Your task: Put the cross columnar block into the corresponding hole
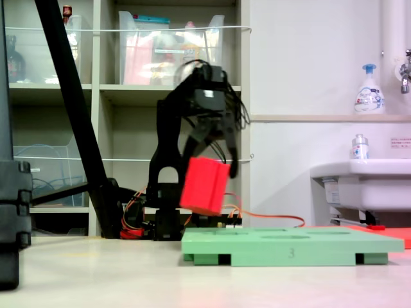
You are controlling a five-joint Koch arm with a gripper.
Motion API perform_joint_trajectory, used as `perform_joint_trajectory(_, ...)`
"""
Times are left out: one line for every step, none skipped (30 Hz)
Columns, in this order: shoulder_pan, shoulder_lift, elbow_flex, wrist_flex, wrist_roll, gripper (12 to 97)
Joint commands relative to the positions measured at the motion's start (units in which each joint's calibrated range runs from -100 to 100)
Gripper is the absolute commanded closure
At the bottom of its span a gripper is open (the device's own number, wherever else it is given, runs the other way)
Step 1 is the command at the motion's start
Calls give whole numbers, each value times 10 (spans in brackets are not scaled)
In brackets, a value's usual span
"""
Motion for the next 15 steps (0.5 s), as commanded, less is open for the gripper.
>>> perform_joint_trajectory(13,48,82,37,15,703)
perform_joint_trajectory(15,67,95,43,15,703)
perform_joint_trajectory(17,83,106,50,15,703)
perform_joint_trajectory(19,95,113,57,15,703)
perform_joint_trajectory(21,106,121,66,15,703)
perform_joint_trajectory(21,116,127,70,15,703)
perform_joint_trajectory(22,125,129,75,15,703)
perform_joint_trajectory(23,133,131,76,15,703)
perform_joint_trajectory(23,144,136,76,15,703)
perform_joint_trajectory(23,150,138,76,14,703)
perform_joint_trajectory(23,161,140,77,13,703)
perform_joint_trajectory(23,171,145,78,13,703)
perform_joint_trajectory(23,176,148,78,12,703)
perform_joint_trajectory(23,186,151,80,11,703)
perform_joint_trajectory(24,193,156,81,9,703)
